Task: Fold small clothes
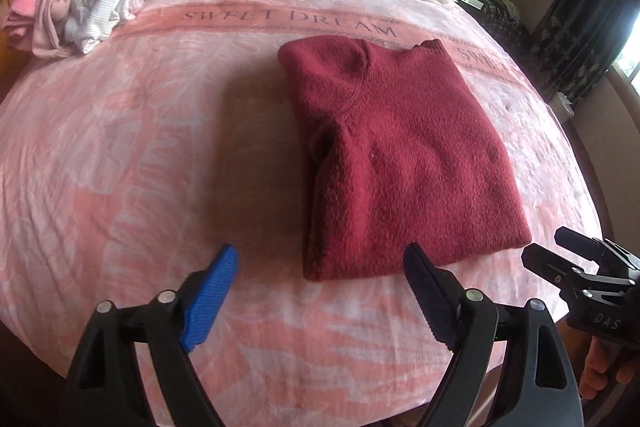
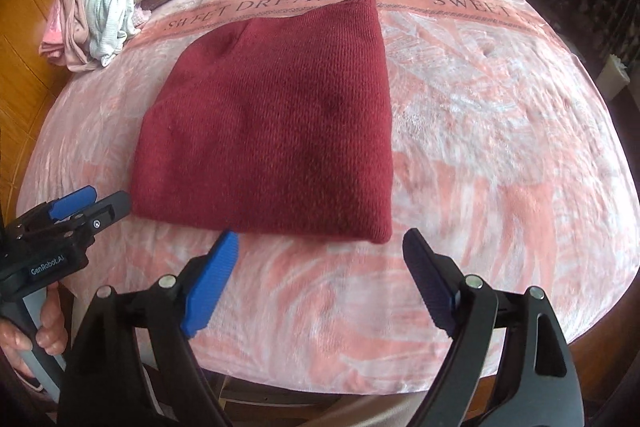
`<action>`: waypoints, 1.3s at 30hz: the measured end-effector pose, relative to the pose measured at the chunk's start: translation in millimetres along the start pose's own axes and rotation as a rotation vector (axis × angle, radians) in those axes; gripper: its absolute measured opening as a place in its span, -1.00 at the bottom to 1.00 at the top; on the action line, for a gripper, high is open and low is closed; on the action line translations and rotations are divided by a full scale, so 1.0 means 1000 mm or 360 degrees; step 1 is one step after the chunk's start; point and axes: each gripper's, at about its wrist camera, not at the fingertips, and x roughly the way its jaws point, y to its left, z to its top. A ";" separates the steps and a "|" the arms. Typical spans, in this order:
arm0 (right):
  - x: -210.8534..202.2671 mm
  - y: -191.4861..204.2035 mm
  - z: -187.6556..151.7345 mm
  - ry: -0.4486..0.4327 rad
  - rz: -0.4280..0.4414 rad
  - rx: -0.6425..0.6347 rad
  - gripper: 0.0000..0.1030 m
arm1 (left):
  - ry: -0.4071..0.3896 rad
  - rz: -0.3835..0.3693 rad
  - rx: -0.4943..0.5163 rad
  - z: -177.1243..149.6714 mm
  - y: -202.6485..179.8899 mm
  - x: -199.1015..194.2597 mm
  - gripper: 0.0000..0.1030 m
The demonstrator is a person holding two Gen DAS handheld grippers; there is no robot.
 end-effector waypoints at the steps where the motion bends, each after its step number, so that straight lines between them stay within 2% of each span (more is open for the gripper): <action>1: -0.001 0.002 -0.004 -0.0002 0.0007 0.0000 0.63 | 0.0004 0.0000 0.0001 -0.003 0.000 0.000 0.66; 15: -0.011 0.004 -0.026 0.0009 0.0006 0.0008 0.65 | 0.0013 0.0081 0.0029 -0.029 -0.006 -0.008 0.66; 39: -0.022 0.013 -0.022 -0.0022 0.0024 -0.0017 0.72 | -0.0011 0.0125 0.0073 -0.027 -0.015 -0.022 0.67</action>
